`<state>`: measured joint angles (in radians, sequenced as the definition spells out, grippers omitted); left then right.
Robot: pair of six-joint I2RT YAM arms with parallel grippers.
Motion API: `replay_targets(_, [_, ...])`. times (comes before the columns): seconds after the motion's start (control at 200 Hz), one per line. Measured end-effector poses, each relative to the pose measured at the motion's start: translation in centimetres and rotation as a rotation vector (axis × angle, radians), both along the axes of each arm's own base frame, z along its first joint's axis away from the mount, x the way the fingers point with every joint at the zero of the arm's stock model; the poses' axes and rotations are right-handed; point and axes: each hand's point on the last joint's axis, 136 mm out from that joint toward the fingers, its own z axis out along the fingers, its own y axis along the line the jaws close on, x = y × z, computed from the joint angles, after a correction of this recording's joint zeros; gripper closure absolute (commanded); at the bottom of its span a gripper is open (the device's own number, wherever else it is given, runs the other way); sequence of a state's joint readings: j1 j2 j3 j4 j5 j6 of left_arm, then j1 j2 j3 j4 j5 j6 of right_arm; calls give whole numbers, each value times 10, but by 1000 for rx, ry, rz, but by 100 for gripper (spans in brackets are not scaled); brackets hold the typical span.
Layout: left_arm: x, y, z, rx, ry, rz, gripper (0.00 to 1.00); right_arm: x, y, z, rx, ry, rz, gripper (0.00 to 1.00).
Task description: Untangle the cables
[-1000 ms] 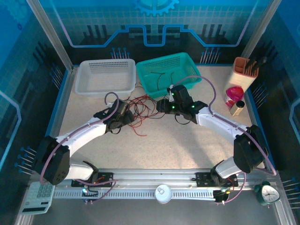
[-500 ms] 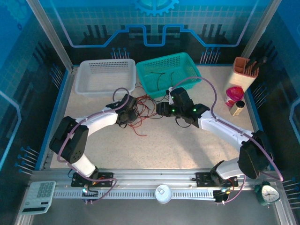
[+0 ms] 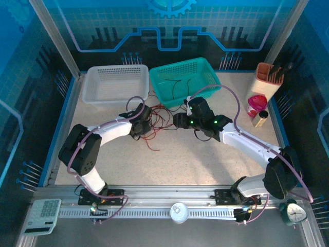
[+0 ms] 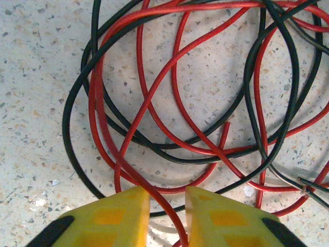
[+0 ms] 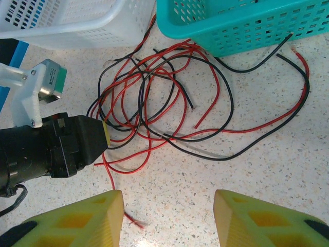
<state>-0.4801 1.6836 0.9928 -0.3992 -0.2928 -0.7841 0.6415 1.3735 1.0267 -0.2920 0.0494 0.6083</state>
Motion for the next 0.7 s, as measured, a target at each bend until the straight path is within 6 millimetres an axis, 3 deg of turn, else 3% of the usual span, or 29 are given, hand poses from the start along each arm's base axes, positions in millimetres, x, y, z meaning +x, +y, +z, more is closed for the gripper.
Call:
replay_targets(0.13, [0,0,0,12,-3,-14,100,0,0,1,1,-1,1,49])
replay_targets(0.265, [-1,-1,4,23,-9,-33,100,-2,2,3,5,-5,7,49])
replay_targets(0.385, [-4,-2,21,25,-38,-59,100,-4,4,4,8,-6,16,49])
replay_targets(0.5, [-3,-8,57,-1,-107,-85,100,-6,6,5,15,-7,26,49])
replay_targets(0.7, [3,-18,146,-104,-292,-130,100,-10,16,10,39,-17,65,49])
